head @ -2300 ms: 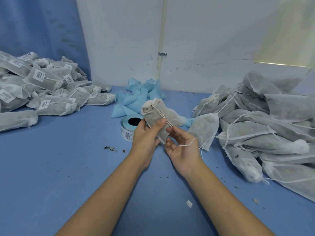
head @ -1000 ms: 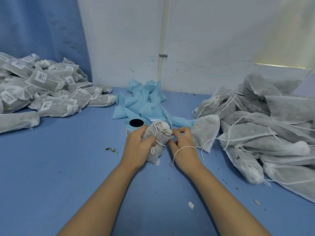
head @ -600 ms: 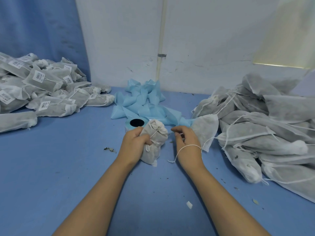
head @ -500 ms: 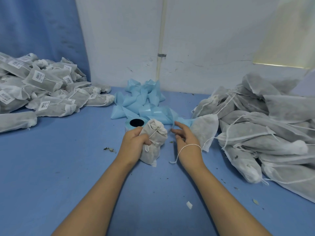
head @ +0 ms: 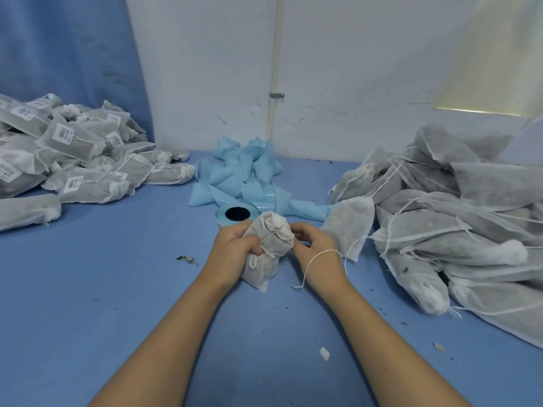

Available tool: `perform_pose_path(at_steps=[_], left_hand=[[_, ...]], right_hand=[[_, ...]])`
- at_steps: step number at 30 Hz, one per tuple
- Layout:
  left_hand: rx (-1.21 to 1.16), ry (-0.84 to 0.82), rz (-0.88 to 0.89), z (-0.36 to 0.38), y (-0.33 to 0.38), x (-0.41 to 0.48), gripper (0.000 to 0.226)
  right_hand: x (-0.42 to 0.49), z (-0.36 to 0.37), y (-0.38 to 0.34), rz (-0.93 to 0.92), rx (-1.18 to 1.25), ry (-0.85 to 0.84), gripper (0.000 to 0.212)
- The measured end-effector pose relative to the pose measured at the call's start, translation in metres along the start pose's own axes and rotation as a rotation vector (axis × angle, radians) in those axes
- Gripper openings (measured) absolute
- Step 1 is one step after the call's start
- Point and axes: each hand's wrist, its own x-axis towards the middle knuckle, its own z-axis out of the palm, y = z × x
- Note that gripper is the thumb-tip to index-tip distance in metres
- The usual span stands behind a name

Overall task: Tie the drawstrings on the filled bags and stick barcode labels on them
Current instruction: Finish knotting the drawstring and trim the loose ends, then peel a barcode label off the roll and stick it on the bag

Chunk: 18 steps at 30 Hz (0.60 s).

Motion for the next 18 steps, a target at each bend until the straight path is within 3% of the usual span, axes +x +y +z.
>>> perform_pose_path(at_steps=[10,18], left_hand=[[0.007,0.012,-0.011,0.0,0.0,-0.001,0.03],[-0.025,0.037,-0.007,0.0,0.0,0.0,0.032]], right_hand=[[0.003,0.0,0.005,0.074,0.117,0.042,0.017],[0.007,-0.003,0.011,0.15,0.171,0.271,0.013]])
